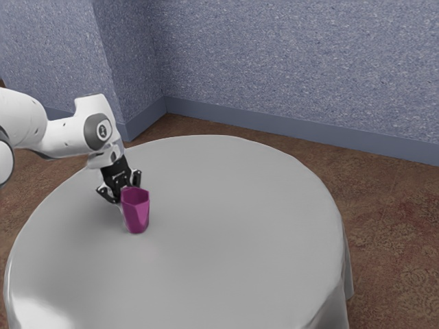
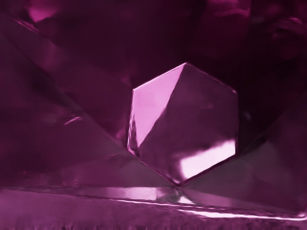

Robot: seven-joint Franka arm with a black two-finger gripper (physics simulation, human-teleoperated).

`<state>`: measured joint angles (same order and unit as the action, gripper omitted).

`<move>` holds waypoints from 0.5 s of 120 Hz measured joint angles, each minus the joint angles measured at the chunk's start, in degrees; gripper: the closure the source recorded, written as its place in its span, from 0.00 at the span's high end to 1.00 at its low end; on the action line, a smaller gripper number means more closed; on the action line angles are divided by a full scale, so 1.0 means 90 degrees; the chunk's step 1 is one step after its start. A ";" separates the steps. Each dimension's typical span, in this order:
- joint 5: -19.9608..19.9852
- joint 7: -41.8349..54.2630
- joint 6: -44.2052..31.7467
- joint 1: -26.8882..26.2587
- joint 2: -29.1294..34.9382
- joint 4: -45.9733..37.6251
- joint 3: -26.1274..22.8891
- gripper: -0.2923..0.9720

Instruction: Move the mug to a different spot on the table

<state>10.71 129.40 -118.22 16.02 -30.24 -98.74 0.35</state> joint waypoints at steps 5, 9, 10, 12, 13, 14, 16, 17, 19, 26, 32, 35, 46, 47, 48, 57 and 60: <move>0.0195 0.0032 0.0042 0.0010 0.0029 0.0000 -0.0011 0.30; 0.0323 0.0058 0.0087 0.0008 0.0073 0.0000 -0.0019 0.28; 0.0353 0.0064 0.0100 0.0008 0.0090 0.0000 -0.0021 0.28; 0.0414 0.0077 0.0129 0.0007 0.0119 0.0000 -0.0023 0.27; 0.0447 0.0084 0.0146 0.0009 0.0142 -0.0002 -0.0027 0.27; 0.0479 0.0091 0.0162 0.0010 0.0165 -0.0003 -0.0030 0.26; 0.0540 0.0106 0.0195 0.0011 0.0205 -0.0004 -0.0035 0.26; 0.0574 0.0114 0.0211 0.0012 0.0225 -0.0005 -0.0037 0.26; 0.0636 0.0129 0.0243 0.0014 0.0258 -0.0006 -0.0040 0.25; 0.0867 0.0180 0.0343 0.0028 0.0317 -0.0002 -0.0052 0.24; 0.1085 0.0221 0.0412 0.0044 0.0337 0.0014 -0.0056 0.23; 0.1177 0.0240 0.0440 0.0048 0.0340 0.0031 -0.0059 0.23; 0.1484 0.0303 0.0518 0.0055 0.0336 0.0104 -0.0063 0.21; 0.1512 0.0309 0.0524 0.0056 0.0333 0.0116 -0.0063 0.21; 0.1538 0.0314 0.0529 0.0058 0.0331 0.0126 -0.0063 0.21; 0.1746 0.0359 0.0566 0.0061 0.0309 0.0264 -0.0060 0.21; 0.1800 0.0373 0.0575 0.0060 0.0305 0.0310 -0.0059 0.21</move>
<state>26.92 132.75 -113.05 16.56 -27.50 -95.95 -0.19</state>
